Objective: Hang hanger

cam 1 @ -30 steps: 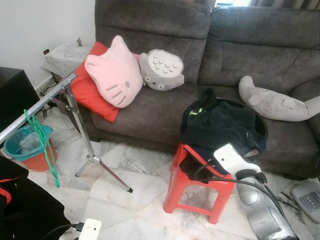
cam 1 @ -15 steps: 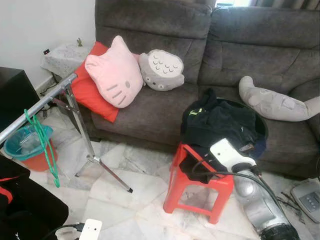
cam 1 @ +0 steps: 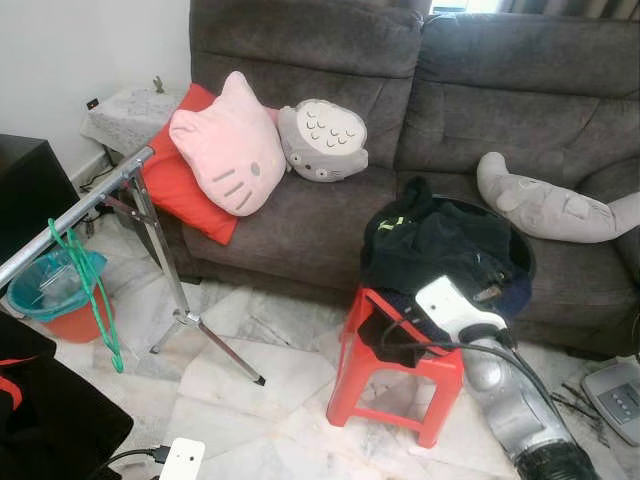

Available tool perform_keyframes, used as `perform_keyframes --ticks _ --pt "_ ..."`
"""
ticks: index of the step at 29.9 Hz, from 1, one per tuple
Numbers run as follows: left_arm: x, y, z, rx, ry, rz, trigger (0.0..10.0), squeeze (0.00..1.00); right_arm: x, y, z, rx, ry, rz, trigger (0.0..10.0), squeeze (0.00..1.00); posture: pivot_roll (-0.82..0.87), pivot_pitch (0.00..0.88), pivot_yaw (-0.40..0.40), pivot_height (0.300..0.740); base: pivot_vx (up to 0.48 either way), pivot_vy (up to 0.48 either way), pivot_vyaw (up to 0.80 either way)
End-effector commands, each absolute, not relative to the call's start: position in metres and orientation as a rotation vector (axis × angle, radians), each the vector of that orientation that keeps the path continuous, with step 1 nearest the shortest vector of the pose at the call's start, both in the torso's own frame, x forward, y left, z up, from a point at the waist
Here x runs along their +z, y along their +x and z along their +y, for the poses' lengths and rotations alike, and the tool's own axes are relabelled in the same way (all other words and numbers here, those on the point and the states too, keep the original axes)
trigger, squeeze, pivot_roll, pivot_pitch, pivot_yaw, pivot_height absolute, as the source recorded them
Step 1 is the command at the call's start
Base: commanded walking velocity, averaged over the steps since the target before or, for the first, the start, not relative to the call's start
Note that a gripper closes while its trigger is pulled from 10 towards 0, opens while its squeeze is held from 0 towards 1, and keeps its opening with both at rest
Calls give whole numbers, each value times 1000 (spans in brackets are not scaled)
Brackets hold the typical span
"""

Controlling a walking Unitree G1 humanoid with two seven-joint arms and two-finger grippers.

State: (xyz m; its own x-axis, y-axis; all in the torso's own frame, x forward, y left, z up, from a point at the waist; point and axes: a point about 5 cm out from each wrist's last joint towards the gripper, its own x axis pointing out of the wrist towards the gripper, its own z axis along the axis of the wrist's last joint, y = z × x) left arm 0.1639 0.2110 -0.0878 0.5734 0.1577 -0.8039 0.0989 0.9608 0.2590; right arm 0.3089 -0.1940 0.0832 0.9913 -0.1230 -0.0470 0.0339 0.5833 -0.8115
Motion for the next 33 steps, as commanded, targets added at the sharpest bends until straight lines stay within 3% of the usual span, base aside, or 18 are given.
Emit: perform_keyframes --ticks 1,11,21,22,33 --pt "-90 158 212 37 297 989 10000 0 83 311 -197 -100 -937 109 10000 0 -12 0 -44 740 0 0 0" --pt "-91 158 211 36 297 988 10000 0 76 319 -192 -63 -933 161 10000 0 -12 0 -42 740 0 0 0" --pt "-90 158 212 42 300 985 10000 0 90 329 -189 -99 -921 84 10000 0 -6 0 -42 740 0 0 0" --pt "-90 158 212 43 299 984 10000 0 91 329 -188 -96 -918 75 0 0 -5 0 -44 740 0 0 0" --pt "-90 159 213 42 300 986 10000 0 91 329 -182 -79 -909 60 0 0 -2 0 -46 740 0 0 0"
